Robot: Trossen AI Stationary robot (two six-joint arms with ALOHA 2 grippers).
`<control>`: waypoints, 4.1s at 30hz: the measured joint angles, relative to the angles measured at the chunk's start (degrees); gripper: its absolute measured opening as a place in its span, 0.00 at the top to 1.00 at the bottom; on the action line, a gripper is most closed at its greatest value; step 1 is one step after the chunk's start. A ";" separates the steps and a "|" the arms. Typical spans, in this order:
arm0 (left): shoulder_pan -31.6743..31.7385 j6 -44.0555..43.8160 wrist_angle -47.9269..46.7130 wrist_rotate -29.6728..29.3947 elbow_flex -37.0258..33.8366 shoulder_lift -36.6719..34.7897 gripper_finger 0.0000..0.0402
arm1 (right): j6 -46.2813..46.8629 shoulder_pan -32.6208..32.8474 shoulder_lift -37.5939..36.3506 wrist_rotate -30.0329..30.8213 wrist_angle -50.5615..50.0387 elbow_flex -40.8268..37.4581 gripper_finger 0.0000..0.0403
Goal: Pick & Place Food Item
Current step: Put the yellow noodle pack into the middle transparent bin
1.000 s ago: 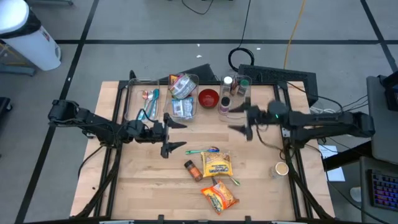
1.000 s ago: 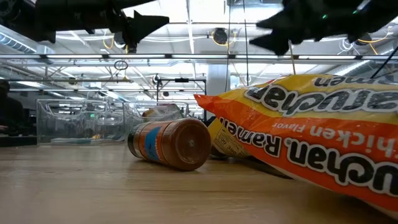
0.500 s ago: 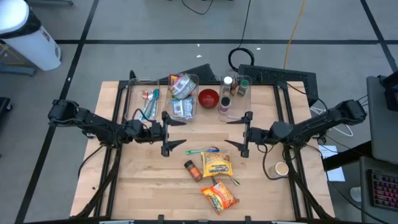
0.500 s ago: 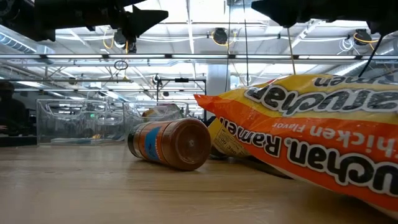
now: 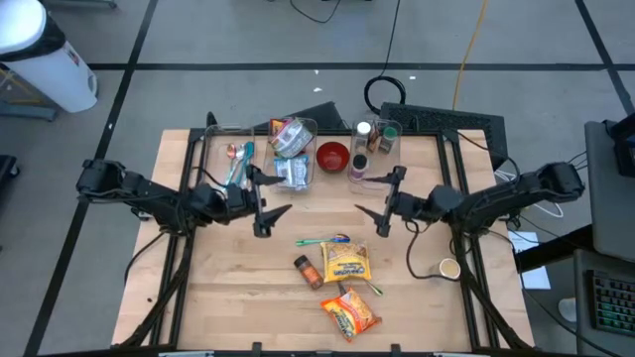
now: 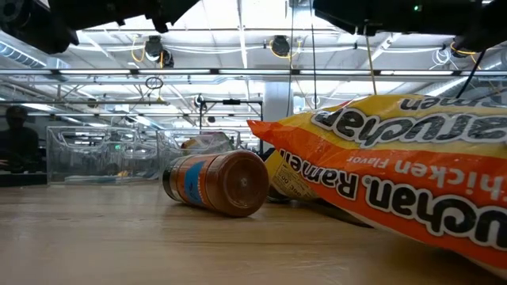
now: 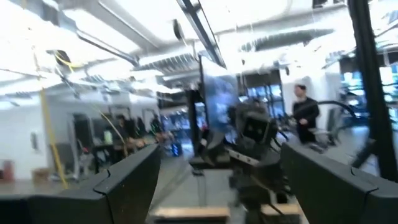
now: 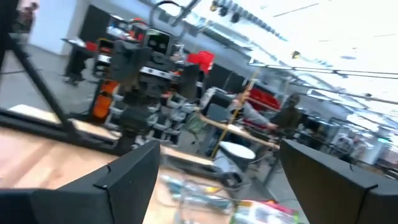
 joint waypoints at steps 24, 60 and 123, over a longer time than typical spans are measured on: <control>22.48 3.17 -32.93 21.35 15.74 2.40 0.15 | 10.74 -24.93 -0.28 -21.42 -8.76 2.65 0.21; 4.76 -14.57 -41.90 12.68 17.90 11.10 0.15 | 36.22 -16.11 9.62 -29.94 -14.09 4.39 0.21; 1.64 -35.14 -57.78 3.99 17.90 21.63 0.15 | 30.32 10.87 16.61 1.47 -16.90 4.44 0.21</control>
